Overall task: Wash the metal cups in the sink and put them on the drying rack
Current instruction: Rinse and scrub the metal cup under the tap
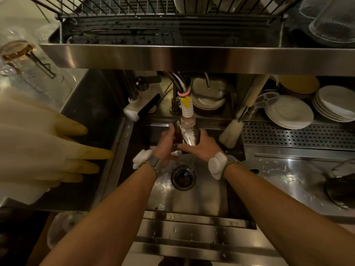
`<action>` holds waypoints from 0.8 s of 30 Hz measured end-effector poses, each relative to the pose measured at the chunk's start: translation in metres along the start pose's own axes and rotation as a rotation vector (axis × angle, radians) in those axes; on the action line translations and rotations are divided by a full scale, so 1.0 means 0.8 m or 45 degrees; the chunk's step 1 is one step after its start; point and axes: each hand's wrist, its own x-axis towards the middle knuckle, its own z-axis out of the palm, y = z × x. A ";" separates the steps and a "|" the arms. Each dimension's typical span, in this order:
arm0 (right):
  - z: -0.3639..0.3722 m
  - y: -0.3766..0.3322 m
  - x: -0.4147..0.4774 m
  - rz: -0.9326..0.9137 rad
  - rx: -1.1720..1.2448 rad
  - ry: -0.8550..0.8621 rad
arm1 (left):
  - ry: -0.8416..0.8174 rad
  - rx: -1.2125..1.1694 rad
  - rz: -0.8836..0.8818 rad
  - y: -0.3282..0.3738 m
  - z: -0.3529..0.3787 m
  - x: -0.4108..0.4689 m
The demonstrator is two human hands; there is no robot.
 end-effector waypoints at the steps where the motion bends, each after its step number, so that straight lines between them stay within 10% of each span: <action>1: 0.001 0.002 0.003 0.021 0.036 -0.001 | 0.019 0.026 0.010 0.001 0.001 0.002; 9: 0.006 0.017 0.024 0.075 0.243 0.017 | -0.125 0.211 -0.001 0.008 0.009 -0.004; 18: 0.030 0.005 0.041 0.078 0.562 0.066 | 0.178 0.325 0.183 0.026 -0.006 0.019; 24: 0.030 0.012 0.026 0.079 0.324 0.103 | 0.170 0.333 0.120 0.003 -0.019 0.022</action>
